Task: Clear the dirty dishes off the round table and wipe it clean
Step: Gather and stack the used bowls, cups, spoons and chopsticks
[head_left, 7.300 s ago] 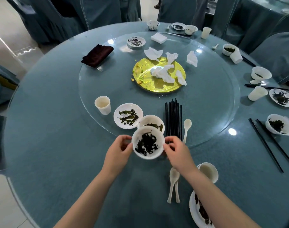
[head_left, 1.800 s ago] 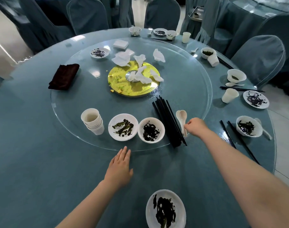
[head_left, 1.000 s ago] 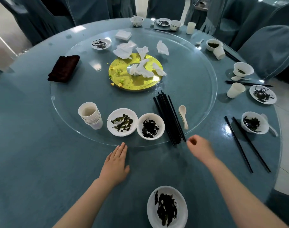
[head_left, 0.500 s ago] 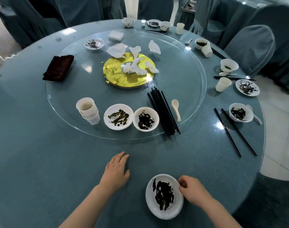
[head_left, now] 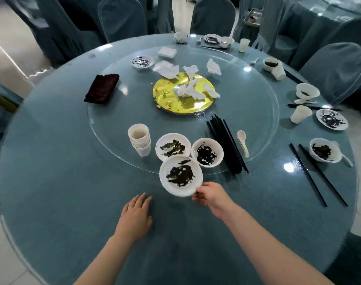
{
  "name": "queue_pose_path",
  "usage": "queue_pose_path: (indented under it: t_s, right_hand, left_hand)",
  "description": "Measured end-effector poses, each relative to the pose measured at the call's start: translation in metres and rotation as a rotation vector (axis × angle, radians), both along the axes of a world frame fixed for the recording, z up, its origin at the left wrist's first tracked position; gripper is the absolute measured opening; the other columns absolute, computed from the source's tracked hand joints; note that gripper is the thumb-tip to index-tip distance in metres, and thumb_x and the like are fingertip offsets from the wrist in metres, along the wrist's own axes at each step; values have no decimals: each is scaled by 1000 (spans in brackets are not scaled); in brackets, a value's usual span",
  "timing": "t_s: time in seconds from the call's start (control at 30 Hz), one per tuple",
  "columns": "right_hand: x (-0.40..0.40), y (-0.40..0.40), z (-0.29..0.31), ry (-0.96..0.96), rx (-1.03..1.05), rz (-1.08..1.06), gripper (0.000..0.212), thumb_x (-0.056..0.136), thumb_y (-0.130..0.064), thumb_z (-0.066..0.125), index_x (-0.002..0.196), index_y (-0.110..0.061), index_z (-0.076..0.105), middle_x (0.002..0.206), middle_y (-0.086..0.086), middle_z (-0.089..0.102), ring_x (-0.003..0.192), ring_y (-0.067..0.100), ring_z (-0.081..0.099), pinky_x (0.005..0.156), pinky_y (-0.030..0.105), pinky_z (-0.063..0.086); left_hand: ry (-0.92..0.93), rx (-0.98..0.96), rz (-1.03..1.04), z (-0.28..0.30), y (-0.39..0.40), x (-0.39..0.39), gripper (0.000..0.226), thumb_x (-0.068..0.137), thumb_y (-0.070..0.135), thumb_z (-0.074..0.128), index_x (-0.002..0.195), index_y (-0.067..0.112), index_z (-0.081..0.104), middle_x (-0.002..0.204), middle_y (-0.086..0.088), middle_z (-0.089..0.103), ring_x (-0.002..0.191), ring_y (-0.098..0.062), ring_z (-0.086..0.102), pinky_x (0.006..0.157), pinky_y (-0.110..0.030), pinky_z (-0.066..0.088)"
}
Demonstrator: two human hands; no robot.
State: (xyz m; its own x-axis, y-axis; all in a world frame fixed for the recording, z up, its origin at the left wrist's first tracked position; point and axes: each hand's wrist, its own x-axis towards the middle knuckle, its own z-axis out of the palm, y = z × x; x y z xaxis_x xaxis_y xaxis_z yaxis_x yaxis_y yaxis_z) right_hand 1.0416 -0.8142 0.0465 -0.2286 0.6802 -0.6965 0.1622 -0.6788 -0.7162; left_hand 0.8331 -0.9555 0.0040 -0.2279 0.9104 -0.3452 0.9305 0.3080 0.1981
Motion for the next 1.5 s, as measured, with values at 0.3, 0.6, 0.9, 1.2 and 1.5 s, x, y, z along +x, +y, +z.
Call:
queue_pose_path:
  t_s: [0.3,0.6,0.9,1.2,1.5]
  right_hand:
    - [-103,34,-8,112,-87,-470,15,92,10,49,88,0,59,77,12,61,61,18,60,57,25,59]
    - [-116,50,-21,36,-45,-602,6,93,1,58,87,2,57,68,14,60,53,21,57,45,24,56]
    - [-59,4,-24,-299,347,66,19,91,-9,53,108,-16,58,109,5,67,86,17,61,78,35,55]
    - [56,-55,6,-661,744,605,50,99,-25,49,146,-15,37,148,2,42,139,19,33,117,37,26]
    - [139,-110,37,-771,830,530,54,98,-33,50,147,-14,36,147,3,42,137,21,33,117,37,22]
  left_hand:
    - [9,-108,-22,-9,-28,-44,68,98,44,40,155,26,10,163,7,-1,149,-18,6,120,-34,14]
    - [-11,-123,-70,-15,-34,-47,74,97,41,41,156,24,0,162,5,-11,150,-18,-4,121,-34,13]
    - [26,-114,-9,-2,-36,-38,69,98,39,40,156,24,5,163,4,-4,150,-17,0,120,-33,8]
    - [33,79,200,30,-57,16,63,100,46,35,155,23,15,163,0,8,150,-20,6,120,-34,10]
    - [-4,162,138,56,-84,80,62,100,48,33,155,26,13,163,3,6,150,-18,1,120,-34,4]
